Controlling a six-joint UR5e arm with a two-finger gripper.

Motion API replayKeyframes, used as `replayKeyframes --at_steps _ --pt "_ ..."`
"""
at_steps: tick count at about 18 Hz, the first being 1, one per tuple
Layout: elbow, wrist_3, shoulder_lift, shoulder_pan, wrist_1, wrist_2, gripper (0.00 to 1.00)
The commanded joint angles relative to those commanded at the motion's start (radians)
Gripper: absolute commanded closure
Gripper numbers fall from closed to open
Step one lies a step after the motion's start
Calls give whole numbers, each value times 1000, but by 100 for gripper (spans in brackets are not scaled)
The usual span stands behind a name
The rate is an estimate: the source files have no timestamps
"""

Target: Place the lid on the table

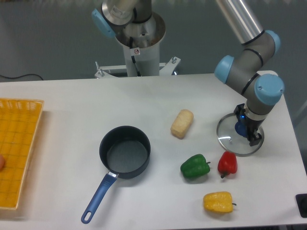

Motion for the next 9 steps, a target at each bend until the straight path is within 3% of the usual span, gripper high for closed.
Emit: replayKeyframes --at_steps 9 --pt "0 0 0 0 0 0 36"
